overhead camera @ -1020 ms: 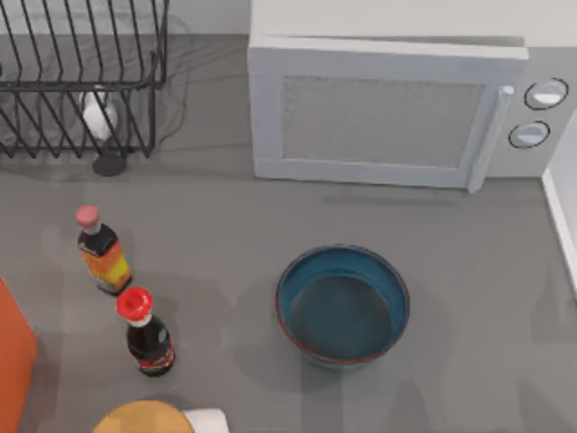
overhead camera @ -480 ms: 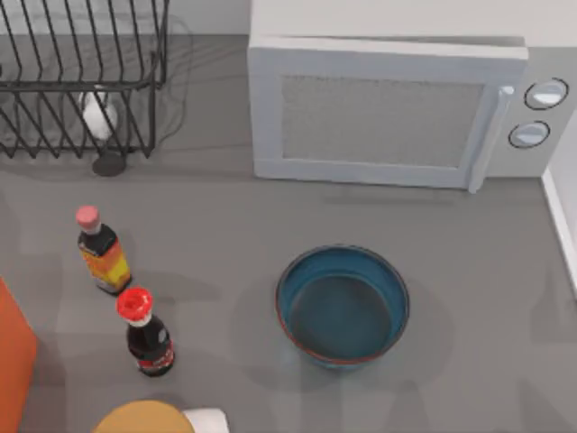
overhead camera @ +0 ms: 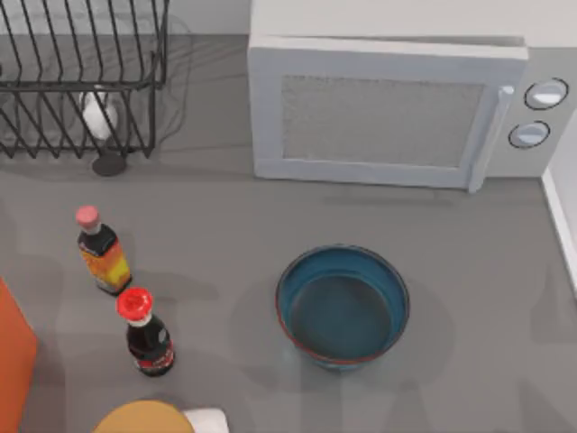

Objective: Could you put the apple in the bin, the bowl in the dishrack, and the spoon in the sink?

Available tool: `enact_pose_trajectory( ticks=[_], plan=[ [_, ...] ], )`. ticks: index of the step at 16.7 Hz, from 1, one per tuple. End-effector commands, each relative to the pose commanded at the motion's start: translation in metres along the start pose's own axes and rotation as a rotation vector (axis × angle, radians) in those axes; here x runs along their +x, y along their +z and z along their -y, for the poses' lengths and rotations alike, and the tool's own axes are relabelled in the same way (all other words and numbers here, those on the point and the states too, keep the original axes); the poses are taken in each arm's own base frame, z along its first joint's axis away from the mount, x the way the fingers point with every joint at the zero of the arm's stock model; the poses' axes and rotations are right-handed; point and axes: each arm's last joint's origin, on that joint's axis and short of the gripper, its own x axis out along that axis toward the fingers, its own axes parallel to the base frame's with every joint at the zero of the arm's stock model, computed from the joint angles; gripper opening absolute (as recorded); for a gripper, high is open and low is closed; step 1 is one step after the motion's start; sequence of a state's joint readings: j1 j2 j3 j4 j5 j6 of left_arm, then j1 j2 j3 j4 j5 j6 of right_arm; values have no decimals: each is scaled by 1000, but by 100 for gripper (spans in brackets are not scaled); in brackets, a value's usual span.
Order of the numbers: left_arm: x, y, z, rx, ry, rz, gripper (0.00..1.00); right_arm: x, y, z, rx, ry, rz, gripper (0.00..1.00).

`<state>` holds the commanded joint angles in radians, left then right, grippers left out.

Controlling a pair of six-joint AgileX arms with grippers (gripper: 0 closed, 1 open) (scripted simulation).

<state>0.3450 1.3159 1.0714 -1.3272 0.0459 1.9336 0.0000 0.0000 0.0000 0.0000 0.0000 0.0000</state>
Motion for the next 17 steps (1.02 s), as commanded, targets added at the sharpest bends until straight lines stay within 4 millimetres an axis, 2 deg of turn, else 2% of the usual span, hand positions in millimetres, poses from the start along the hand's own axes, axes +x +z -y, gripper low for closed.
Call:
enact_pose_trajectory(
  ticks=[5,10,17],
  plan=[
    [45,-1,1,-1,9,-3,0,0,0,0,0,0,0,100],
    [51,-2,2,0,4,0,0,0,0,0,0,0,0,100],
    [51,-2,2,0,4,0,53,0,0,0,0,0,0,100]
  ],
)
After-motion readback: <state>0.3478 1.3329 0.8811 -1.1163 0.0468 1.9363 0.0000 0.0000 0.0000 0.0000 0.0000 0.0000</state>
